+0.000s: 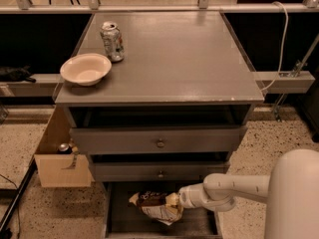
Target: Place brown chip bag into bottom drawer
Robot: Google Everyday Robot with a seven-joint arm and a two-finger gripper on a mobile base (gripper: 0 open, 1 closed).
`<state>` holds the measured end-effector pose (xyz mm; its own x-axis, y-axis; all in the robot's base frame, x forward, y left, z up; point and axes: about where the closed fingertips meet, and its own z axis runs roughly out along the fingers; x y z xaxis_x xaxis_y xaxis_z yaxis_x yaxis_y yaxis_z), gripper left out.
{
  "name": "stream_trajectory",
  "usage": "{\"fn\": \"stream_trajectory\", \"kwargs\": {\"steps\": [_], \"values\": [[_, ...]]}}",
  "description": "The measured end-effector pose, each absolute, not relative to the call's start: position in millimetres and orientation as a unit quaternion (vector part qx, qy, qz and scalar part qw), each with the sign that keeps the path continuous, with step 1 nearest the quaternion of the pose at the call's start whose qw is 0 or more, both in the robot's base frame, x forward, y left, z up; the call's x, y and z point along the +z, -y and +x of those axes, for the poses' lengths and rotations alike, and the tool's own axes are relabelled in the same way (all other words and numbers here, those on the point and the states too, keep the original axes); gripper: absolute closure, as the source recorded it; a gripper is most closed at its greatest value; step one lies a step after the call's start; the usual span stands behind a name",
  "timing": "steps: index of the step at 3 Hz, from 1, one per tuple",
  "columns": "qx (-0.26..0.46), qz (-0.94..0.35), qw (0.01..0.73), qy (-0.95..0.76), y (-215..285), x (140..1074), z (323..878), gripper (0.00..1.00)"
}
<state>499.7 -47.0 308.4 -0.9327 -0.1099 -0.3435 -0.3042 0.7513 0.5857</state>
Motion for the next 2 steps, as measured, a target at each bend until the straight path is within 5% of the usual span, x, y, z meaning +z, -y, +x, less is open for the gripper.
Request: {"fn": "stream_trajectory", "kwargs": {"steps": [2], "values": [[0.313,-0.063,0.125,-0.939,63,230,502,1.0]]}}
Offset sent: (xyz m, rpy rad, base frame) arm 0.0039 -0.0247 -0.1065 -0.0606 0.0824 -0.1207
